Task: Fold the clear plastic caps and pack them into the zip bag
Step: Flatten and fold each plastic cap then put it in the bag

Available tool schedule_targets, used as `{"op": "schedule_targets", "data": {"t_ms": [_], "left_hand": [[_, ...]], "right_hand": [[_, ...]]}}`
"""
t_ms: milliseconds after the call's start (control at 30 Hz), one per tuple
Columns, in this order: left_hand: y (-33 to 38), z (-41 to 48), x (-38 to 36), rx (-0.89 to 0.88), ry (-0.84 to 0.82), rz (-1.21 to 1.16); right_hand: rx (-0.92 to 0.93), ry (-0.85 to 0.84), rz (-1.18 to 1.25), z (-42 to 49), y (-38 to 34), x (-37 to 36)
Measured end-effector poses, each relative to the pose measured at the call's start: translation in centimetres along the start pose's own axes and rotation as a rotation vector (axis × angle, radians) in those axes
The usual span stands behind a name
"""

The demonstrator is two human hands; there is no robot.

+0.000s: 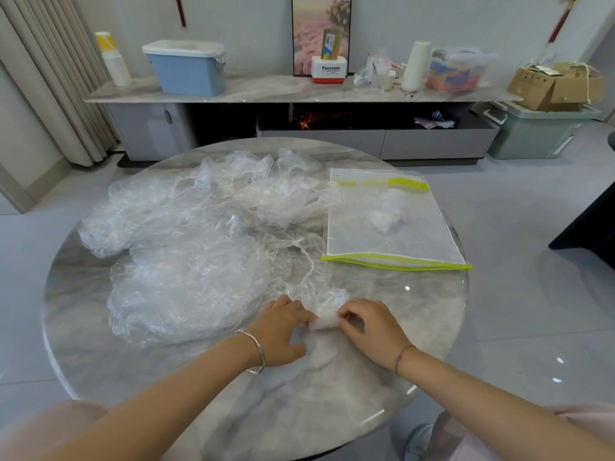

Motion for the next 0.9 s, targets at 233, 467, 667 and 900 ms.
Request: {"op": "schedule_targets", "data": {"t_ms": [233,467,667,900], "left_hand": [[0.3,1.3,-0.2,0.167,0.213,-0.127],[0.4,1.8,-0.3,0.268,0.212,-0.149],[1.1,1.5,0.8,0.290,0.271,-0.386],[3.0,2.6,3.4,0.467,0.198,-0.982]], "right_hand": [[-0.344,0.116,0.311,0.3,0.5,-0.2],[-0.567,0.172,0.325,1.2,0.5,0.2],[-0.629,0.275,0.600,2.1,0.2,0.6],[-0.540,0.363,0.863,3.5,-1.6,3.8]]}}
Point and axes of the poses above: each hand's wrist, its own z-axis towards the middle knuckle, its own x-axis out of the back of the hand, y = z × x, the point moved 2 cm from there along z, towards the middle knuckle, and after that the axes turned 11 degrees about x, right-handed, at the moved point
